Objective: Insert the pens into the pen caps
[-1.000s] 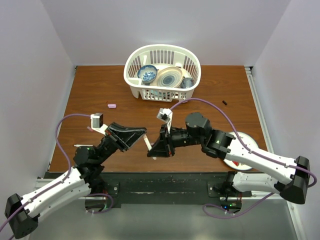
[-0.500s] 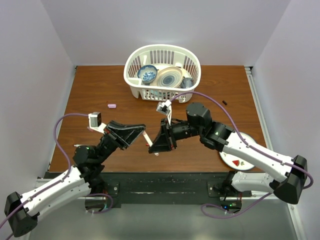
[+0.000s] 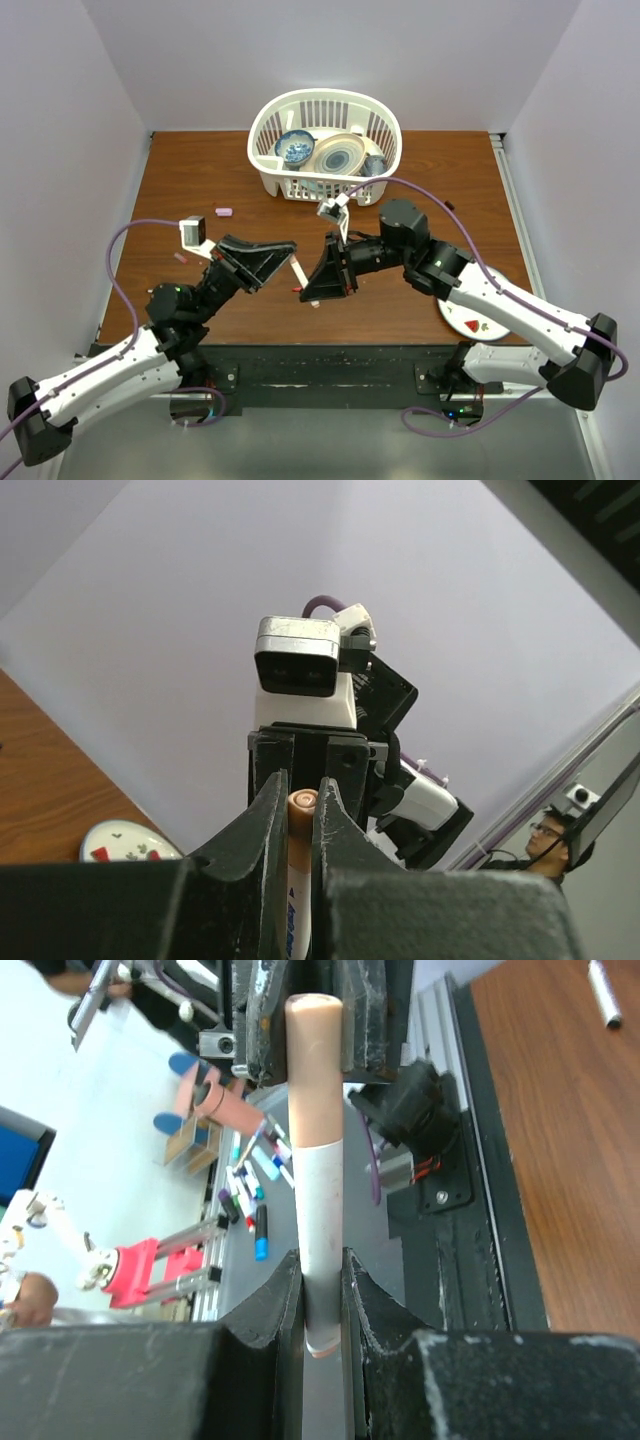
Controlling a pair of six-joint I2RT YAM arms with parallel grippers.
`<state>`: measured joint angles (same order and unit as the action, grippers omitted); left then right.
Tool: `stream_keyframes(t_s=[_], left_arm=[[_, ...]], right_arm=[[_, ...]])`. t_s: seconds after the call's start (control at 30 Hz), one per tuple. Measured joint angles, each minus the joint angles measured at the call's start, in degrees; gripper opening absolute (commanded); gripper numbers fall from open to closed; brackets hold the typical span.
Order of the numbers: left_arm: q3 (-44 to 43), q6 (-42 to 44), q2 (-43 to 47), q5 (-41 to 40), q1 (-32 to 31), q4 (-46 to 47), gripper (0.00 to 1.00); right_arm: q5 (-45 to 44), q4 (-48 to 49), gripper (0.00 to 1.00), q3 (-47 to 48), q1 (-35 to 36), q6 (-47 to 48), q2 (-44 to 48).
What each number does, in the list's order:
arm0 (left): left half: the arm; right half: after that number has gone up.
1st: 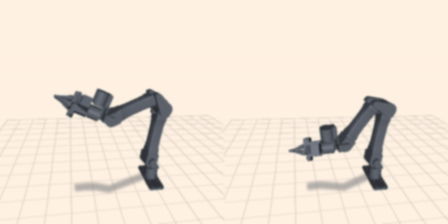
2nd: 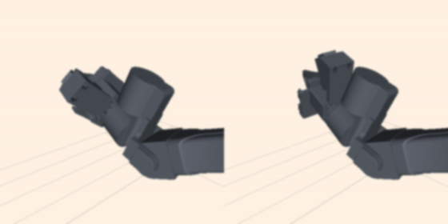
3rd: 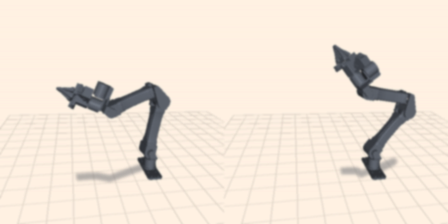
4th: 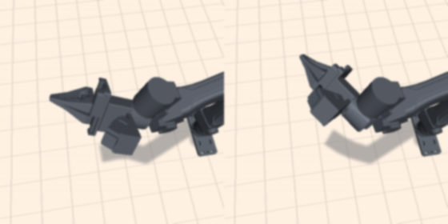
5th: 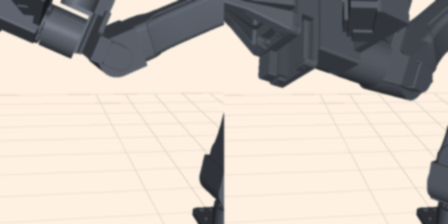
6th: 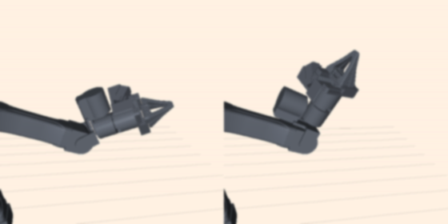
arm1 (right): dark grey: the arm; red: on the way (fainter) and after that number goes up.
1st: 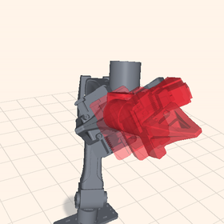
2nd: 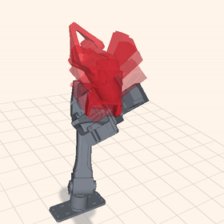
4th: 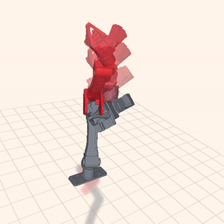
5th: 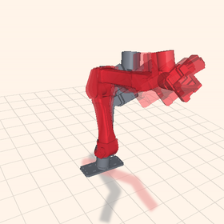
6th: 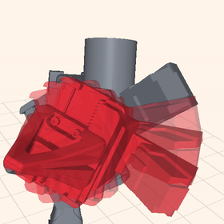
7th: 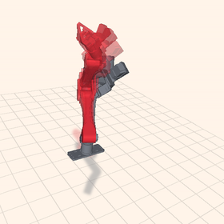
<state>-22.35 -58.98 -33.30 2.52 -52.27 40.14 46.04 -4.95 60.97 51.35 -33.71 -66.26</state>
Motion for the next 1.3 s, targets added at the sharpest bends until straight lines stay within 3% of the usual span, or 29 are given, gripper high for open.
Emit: stream_keyframes(t_s=[0.17,0.23,0.27,0.4,0.63,0.9,1.3], left_arm=[[-13.0,4.7,-3.8,-0.9,-2.8,-19.2,0.0],[-17.3,6.3,-7.0,0.5,-4.4,-28.3,0.0],[-19.2,7.1,-8.7,0.9,-5.0,-32.4,0.0],[-27.6,10.5,-15.5,0.9,-3.9,-45.0,0.0],[-38.0,18.1,-27.5,-0.2,8.5,-61.0,0.0],[-39.1,25.9,-40.6,-6.6,17.6,-74.3,0.0],[-38.9,27.7,-57.9,-9.4,24.4,-74.2,0.01]], right_arm=[[-5.4,6.8,0.45,-6.3,-1.6,-1.4,7.8],[-9.2,8.9,0.51,-8.9,-3.2,-1.7,11.8],[-11.0,9.9,0.63,-10.2,-4.1,-1.6,14.1],[-15.1,7.3,0.88,-14.6,-4.9,-1.5,21.6],[-20.2,0.6,0.94,-16.5,-4.8,-2.0,32.7],[-24.5,-4.6,0.94,-17.4,-4.8,-3.0,37.0],[-25.6,-6.8,0.94,-17.7,-4.8,-3.8,37.2]])
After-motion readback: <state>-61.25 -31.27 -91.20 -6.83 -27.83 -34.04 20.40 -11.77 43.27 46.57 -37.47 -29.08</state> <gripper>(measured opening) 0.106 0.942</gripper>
